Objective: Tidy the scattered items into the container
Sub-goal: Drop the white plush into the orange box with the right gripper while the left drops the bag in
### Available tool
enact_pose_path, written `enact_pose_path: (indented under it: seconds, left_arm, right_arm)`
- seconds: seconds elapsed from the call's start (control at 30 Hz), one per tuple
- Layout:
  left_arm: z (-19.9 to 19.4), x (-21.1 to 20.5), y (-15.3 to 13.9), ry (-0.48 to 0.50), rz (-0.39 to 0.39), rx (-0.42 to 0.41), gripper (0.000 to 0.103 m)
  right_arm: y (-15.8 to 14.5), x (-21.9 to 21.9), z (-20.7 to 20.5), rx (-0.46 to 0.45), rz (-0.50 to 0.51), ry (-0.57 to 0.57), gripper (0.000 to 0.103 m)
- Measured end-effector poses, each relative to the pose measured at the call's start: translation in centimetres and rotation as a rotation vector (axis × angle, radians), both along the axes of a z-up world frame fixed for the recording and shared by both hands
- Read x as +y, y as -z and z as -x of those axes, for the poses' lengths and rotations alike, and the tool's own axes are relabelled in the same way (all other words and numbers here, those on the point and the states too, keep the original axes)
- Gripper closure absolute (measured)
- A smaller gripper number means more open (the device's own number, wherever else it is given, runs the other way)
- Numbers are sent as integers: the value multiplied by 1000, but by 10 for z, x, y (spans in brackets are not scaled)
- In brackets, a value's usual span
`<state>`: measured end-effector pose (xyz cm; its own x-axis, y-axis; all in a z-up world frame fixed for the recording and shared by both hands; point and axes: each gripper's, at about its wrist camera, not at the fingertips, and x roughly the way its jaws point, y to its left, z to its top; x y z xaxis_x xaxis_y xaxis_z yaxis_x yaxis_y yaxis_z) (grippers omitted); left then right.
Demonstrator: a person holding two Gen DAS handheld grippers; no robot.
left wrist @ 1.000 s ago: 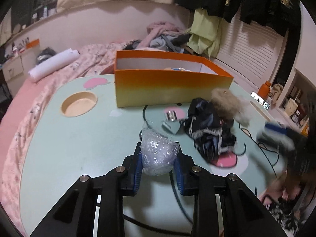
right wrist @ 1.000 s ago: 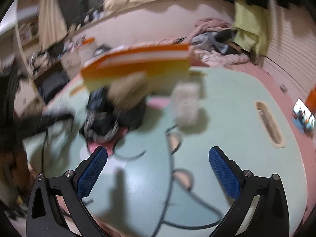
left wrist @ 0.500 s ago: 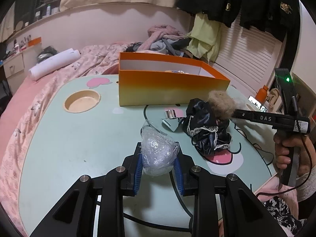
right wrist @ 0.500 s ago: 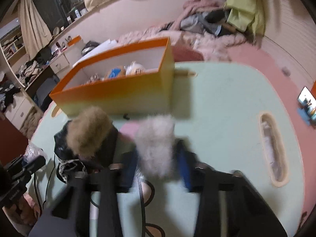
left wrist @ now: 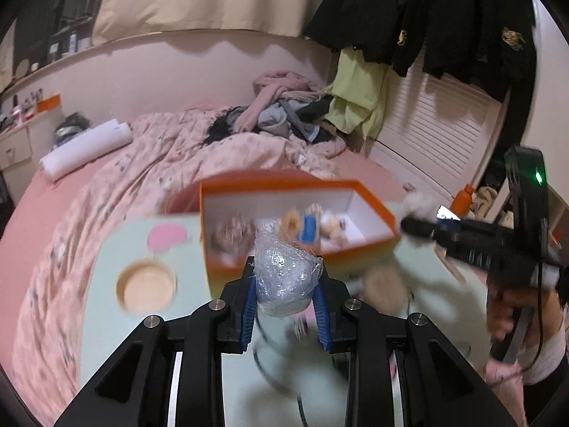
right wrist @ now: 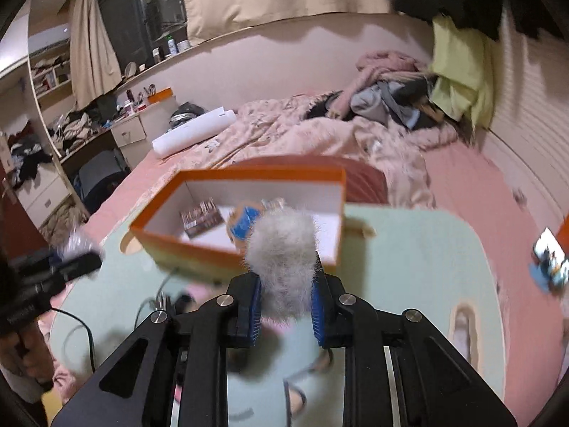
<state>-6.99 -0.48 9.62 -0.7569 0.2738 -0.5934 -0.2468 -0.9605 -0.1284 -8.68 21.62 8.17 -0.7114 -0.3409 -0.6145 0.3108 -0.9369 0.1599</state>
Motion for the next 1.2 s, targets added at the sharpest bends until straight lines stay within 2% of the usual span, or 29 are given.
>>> enact_pose_path:
  seconds: [0.17, 0.4, 0.47, 0.5, 0.53, 0.57, 0.63, 0.8, 0.93, 1.03, 1.2]
  left_arm:
    - [64, 9, -6, -14, 8, -76, 76]
    - [116, 10, 25, -56, -4, -169, 76]
    - [122, 8, 32, -77, -8, -192, 61]
    - [122, 5, 33, -83, -18, -200, 41]
    - [121, 3, 34, -89, -26, -203, 24]
    - [118, 1, 33, -93, -36, -196, 21]
    - [110, -2, 28, -80, -53, -153, 21]
    - [78, -2, 10, -69, -29, -65, 20]
    - [40, -7, 5, -67, 0, -6, 10]
    - [7, -12, 17, -60, 28, -26, 9]
    - [-50, -18, 58, -71, 79, -83, 8]
  right_arm:
    - [-6, -28, 44, -18, -34, -20, 79]
    - [21, -42, 92, -122, -15, -8, 77]
    - [26, -40, 95, -128, 9, 2, 71]
    - [27, -39, 96, -125, 14, 8, 68]
    - [27, -39, 95, -116, 13, 16, 58]
    - [26, -37, 92, -100, 7, 27, 43]
    - [22, -35, 84, -48, -6, 62, 29]
    - [7, -23, 59, 16, 53, 80, 28]
    - [-3, -17, 26, 51, 56, 74, 28]
    - [0, -15, -2, 39, 33, 53, 28]
    - [25, -8, -57, -10, -60, 51, 28]
